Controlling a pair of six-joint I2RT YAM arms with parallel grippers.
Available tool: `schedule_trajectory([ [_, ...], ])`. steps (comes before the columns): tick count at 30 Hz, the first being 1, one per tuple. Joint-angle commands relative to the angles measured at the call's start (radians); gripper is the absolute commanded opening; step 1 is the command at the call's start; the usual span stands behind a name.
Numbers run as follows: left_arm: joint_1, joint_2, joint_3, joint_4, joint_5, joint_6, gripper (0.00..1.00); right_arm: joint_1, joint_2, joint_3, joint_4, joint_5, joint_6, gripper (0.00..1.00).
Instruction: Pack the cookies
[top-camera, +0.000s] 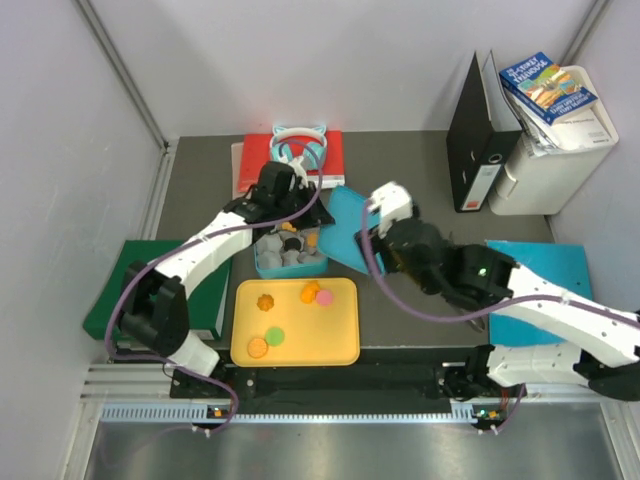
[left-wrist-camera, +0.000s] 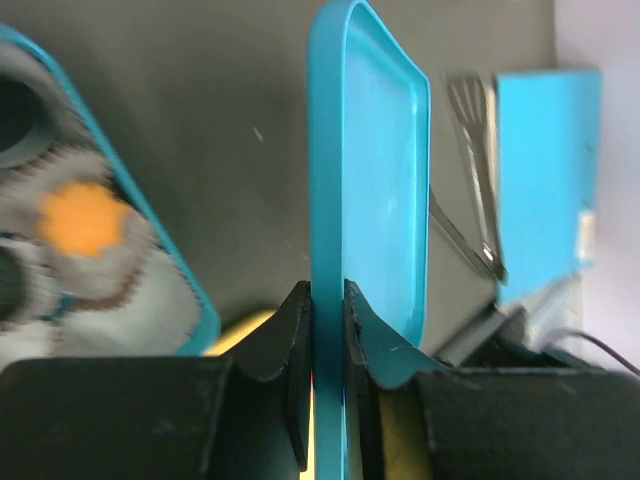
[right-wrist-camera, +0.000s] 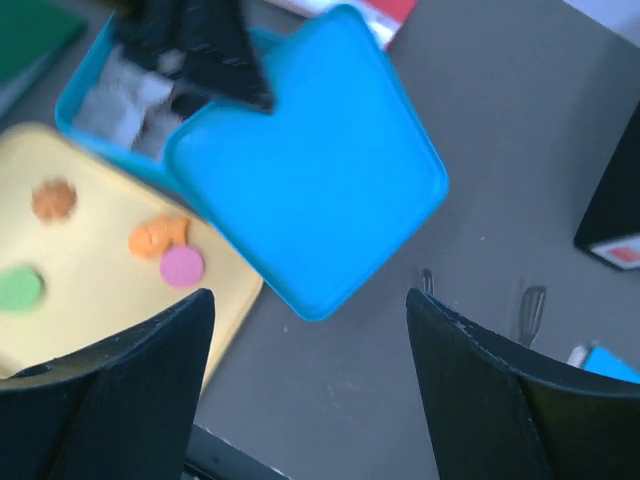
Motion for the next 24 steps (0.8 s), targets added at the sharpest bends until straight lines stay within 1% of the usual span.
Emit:
schedule_trajectory([
  [1, -0.014, -0.132, 0.089, -0.039, -0.261, 0.132, 0.00, -0.205, -0.113, 0.036, 0.057, -0.176, 0.282, 0.77],
  [2, -0.019, -0.145, 0.094, -0.062, -0.312, 0.182, 0.00, -0.248, -0.122, 0.027, 0.073, -0.228, 0.315, 0.76],
  [3, -0.028, -0.169, 0.097, -0.073, -0.408, 0.210, 0.00, -0.300, -0.134, 0.021, 0.082, -0.281, 0.347, 0.76],
  [4, -0.055, -0.182, 0.097, -0.080, -0.502, 0.238, 0.00, -0.378, -0.136, 0.015, 0.091, -0.370, 0.399, 0.75],
  [5, -0.074, -0.194, 0.095, -0.084, -0.563, 0.296, 0.00, -0.416, -0.136, 0.005, 0.100, -0.406, 0.421, 0.75],
  [6, -0.097, -0.221, 0.095, -0.081, -0.716, 0.331, 0.00, -0.443, -0.130, 0.004, 0.114, -0.432, 0.438, 0.74],
  [7, -0.158, -0.235, 0.092, -0.071, -0.793, 0.406, 0.00, -0.478, -0.122, 0.002, 0.117, -0.462, 0.464, 0.74],
  [9, -0.225, -0.266, 0.077, -0.036, -0.953, 0.491, 0.00, -0.503, -0.105, 0.005, 0.135, -0.495, 0.482, 0.73],
  [10, -0.297, -0.274, 0.069, 0.028, -1.078, 0.594, 0.00, -0.515, -0.084, 0.010, 0.146, -0.541, 0.496, 0.73],
  [11, -0.333, -0.290, 0.045, 0.069, -1.145, 0.642, 0.00, -0.532, -0.072, 0.013, 0.155, -0.561, 0.501, 0.73],
  [12, -0.403, -0.294, 0.027, 0.117, -1.197, 0.725, 0.00, -0.543, -0.061, 0.019, 0.171, -0.581, 0.508, 0.73],
  [13, -0.434, -0.298, 0.007, 0.242, -1.298, 0.873, 0.00, -0.552, -0.035, 0.033, 0.178, -0.628, 0.525, 0.73],
  [14, -0.465, -0.298, -0.039, 0.316, -1.340, 0.949, 0.00, -0.573, -0.026, 0.039, 0.186, -0.663, 0.534, 0.73],
  [15, -0.520, -0.295, -0.064, 0.393, -1.378, 1.027, 0.00, -0.579, -0.018, 0.047, 0.198, -0.680, 0.544, 0.73],
  [16, -0.544, -0.291, -0.092, 0.547, -1.454, 1.193, 0.00, -0.587, -0.007, 0.057, 0.205, -0.705, 0.562, 0.74],
  [18, -0.603, -0.268, -0.179, 0.732, -1.512, 1.362, 0.00, -0.619, -0.007, 0.062, 0.215, -0.734, 0.589, 0.74],
  [19, -0.618, -0.257, -0.243, 0.934, -1.547, 1.531, 0.00, -0.633, -0.009, 0.065, 0.220, -0.743, 0.599, 0.74],
  [22, -0.664, -0.223, -0.340, 1.206, -1.560, 1.765, 0.00, -0.693, -0.027, 0.053, 0.226, -0.762, 0.622, 0.74],
  [24, -0.686, -0.217, -0.353, 1.213, -1.549, 1.781, 0.00, -0.737, -0.030, 0.032, 0.238, -0.815, 0.642, 0.75],
])
